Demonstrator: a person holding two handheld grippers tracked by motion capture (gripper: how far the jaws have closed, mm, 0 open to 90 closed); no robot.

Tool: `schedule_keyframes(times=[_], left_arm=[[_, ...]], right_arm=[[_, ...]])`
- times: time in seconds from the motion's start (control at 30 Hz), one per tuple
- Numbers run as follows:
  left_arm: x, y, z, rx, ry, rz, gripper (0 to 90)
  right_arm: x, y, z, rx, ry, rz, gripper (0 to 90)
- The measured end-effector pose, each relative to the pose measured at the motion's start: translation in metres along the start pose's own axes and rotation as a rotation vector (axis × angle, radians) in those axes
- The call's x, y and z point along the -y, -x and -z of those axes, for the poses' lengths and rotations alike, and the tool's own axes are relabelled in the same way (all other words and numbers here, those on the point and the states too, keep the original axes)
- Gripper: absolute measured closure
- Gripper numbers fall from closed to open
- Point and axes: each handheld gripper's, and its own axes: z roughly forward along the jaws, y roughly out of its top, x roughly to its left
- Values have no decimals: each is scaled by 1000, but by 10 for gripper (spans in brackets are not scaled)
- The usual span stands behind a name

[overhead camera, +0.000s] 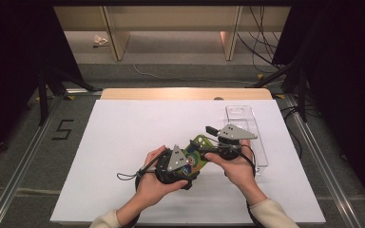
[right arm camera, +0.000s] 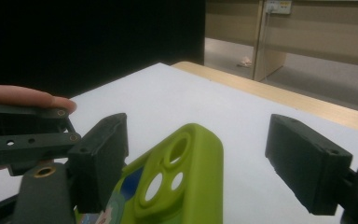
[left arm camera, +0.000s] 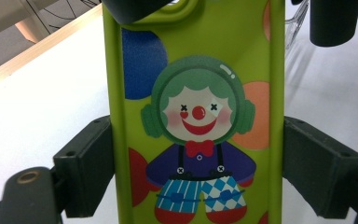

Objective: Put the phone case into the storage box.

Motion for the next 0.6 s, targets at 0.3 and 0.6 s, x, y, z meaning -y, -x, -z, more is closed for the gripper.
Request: schedule_keyframes(times=[0.3, 0.6], left_arm=[[0, -1, 0, -3, 3, 1, 161], [1, -1, 0, -5, 5, 2, 161]], right_arm=[[2, -1, -1, -13, -3, -23, 342], [2, -1, -1, -20, 1, -45, 415]])
